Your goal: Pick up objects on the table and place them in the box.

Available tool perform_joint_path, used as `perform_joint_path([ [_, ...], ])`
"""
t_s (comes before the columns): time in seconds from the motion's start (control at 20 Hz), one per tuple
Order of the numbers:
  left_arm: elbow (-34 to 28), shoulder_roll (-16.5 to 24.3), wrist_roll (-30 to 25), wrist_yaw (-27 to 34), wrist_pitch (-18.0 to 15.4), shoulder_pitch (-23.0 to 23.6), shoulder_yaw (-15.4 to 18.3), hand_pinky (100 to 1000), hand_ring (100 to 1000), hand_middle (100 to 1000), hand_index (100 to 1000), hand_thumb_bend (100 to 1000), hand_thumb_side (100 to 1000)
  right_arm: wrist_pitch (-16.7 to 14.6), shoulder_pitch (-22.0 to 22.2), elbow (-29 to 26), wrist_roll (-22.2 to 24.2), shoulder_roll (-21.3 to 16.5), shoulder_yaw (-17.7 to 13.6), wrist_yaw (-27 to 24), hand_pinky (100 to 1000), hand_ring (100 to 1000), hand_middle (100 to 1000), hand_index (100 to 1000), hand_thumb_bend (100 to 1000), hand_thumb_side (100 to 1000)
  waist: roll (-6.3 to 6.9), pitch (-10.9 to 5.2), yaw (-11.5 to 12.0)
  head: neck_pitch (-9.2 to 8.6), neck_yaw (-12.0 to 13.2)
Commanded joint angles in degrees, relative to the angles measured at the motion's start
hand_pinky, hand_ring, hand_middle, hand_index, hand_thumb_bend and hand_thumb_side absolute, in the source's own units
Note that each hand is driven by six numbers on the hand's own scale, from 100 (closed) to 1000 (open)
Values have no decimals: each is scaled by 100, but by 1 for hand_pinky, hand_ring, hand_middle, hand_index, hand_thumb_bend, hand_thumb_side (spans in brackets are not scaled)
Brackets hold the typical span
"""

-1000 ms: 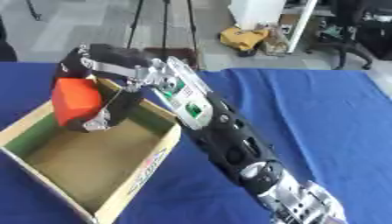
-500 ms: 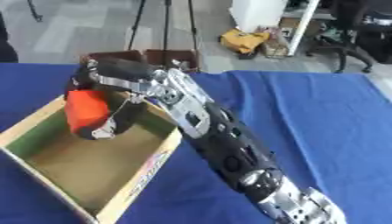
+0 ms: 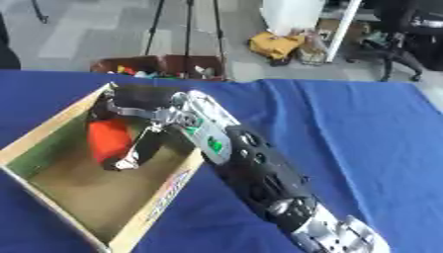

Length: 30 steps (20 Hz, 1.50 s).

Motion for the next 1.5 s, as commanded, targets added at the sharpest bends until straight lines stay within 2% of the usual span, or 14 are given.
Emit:
perform_joint_path([
  [0.05, -106, 103, -25, -27, 7, -47, 34, 470, 673, 789, 863, 100, 802, -144, -53, 40, -7, -18, 22, 250, 692, 609, 477, 586, 100, 280, -42, -17, -5, -76, -3],
  [0.3, -106, 95, -17, -43, 27, -41, 42, 470, 673, 790, 864, 100, 803, -203, -8, 100, -136, 6, 5, 360, 709, 666, 527, 656, 100, 288, -41, -25, -18, -83, 6],
  [0.55, -106, 94, -13, -51, 33, -35, 42, 470, 674, 789, 863, 100, 802, -245, 17, 39, -120, -16, -39, 344, 750, 747, 683, 772, 100, 366, -28, -34, -34, -87, 6],
  [0.65, -106, 93, -11, -51, 32, -31, 43, 470, 674, 789, 863, 100, 802, -274, 24, 20, -66, -20, -46, 331, 770, 781, 749, 817, 179, 404, -22, -38, -36, -90, 3],
  [0.85, -106, 88, -12, -58, 37, -24, 43, 470, 674, 789, 863, 100, 803, -389, 37, -40, 96, -28, -62, 275, 816, 849, 864, 884, 479, 552, -14, -42, -43, -90, 8],
  [1.0, -106, 90, -8, -58, 41, -26, 45, 470, 674, 789, 863, 100, 803, -419, 41, -102, 146, -46, -107, 230, 834, 875, 876, 890, 587, 586, -11, -46, -59, -92, 7],
  [1.5, -106, 89, 6, -68, 42, -4, 57, 470, 674, 789, 863, 100, 802, -308, 103, -328, 164, -106, -248, -96, 843, 878, 876, 885, 593, 612, 15, -60, -111, -95, 26],
])
